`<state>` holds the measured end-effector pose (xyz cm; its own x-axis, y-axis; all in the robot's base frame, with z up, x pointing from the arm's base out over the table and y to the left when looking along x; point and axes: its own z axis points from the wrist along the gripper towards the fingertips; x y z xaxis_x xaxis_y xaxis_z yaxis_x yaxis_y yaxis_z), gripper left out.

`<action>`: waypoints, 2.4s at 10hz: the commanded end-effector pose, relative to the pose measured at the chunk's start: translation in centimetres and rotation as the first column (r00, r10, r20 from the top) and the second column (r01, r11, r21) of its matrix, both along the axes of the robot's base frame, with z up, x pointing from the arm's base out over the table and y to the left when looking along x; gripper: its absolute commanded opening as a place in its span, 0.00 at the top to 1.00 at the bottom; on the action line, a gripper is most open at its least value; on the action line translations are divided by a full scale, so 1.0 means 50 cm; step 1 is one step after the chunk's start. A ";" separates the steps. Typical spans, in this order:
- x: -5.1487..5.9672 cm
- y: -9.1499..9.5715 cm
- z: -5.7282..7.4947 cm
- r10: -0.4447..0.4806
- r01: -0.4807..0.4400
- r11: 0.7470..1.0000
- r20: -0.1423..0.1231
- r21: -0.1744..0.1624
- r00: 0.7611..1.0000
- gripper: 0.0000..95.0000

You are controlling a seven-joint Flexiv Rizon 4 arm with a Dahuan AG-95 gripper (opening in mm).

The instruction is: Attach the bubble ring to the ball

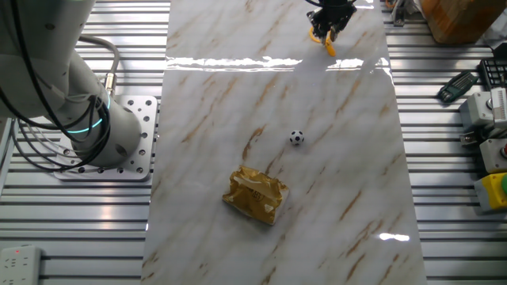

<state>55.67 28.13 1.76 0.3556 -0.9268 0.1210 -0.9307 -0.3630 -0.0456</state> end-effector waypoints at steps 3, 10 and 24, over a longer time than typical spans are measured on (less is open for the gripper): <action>0.000 -0.001 0.001 0.030 -0.030 1.000 0.001 -0.004 1.000 0.60; 0.001 -0.005 -0.010 0.040 -0.040 0.999 -0.002 -0.004 0.999 0.60; 0.002 -0.008 -0.016 0.033 -0.033 0.999 -0.007 0.000 0.999 0.60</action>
